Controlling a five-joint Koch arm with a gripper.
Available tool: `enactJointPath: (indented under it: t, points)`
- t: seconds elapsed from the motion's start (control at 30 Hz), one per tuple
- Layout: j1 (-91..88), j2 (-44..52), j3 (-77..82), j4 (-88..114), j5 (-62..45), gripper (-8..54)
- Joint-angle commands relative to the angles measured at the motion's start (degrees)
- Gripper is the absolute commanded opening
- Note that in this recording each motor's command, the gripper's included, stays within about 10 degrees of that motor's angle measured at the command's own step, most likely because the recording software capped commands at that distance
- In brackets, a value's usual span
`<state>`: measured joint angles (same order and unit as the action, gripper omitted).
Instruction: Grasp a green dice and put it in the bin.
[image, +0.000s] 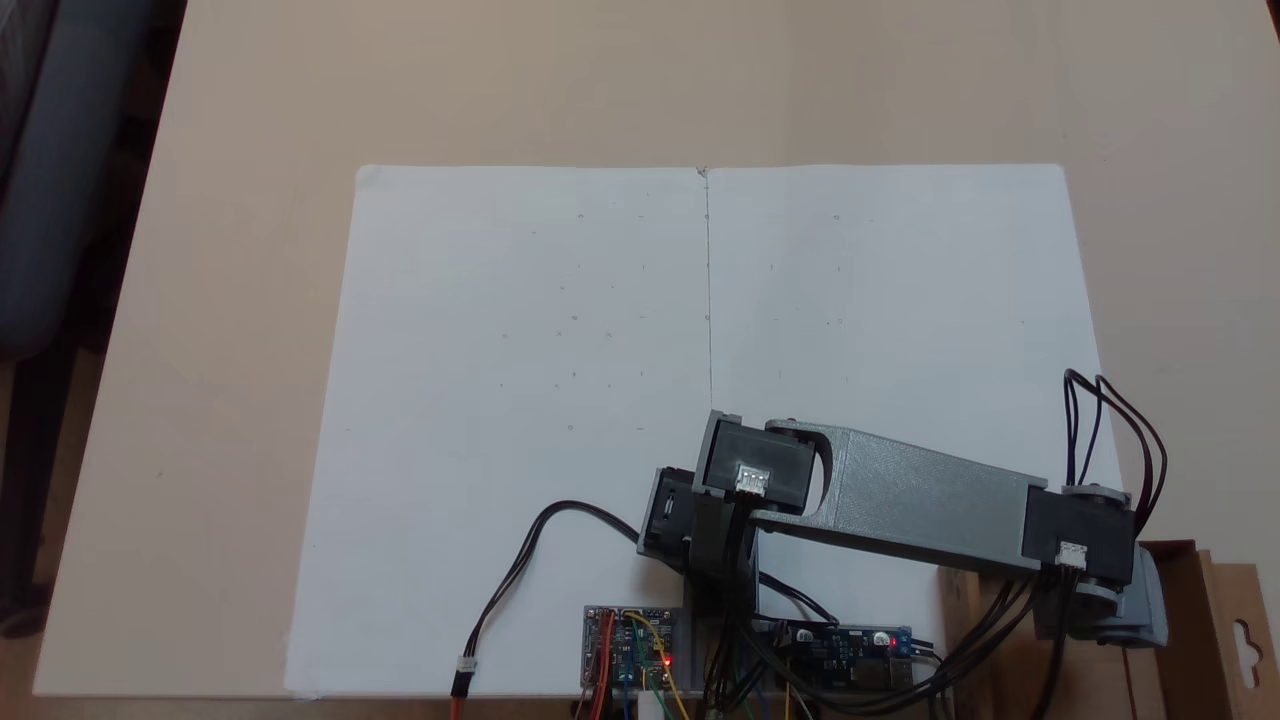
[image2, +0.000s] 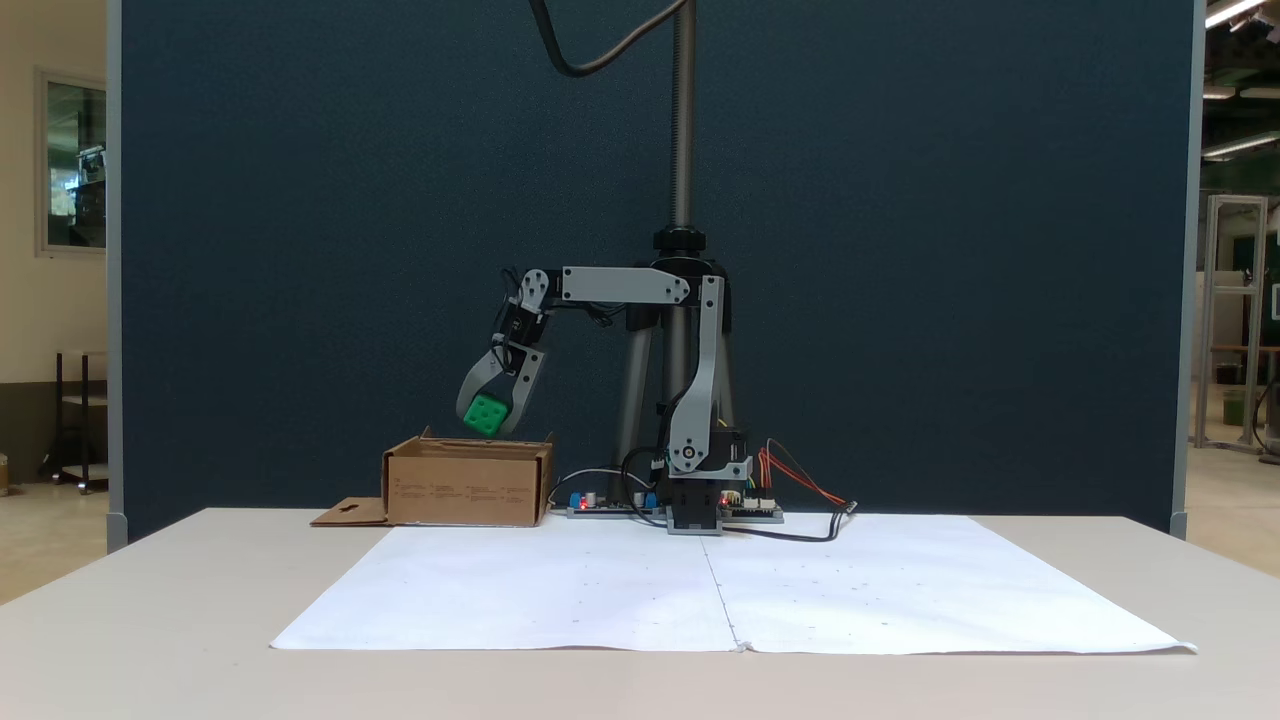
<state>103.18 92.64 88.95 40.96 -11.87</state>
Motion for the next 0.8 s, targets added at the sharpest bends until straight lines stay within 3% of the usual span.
enactJointPath:
  t: [0.0, 0.17, 0.43, 0.53, 0.77]
  points:
    - [0.97, 0.53, -0.35, -1.93, -5.27, 38.3]
    - [0.97, 0.53, -0.44, -2.29, -3.69, 38.4]
    - [-3.60, 2.02, -9.32, -0.18, 15.54, 38.3]
    - [-15.82, 5.19, -12.57, 2.90, 22.32, 38.3]
    - [-40.69, 10.90, -12.57, 1.93, 23.82, 40.9]
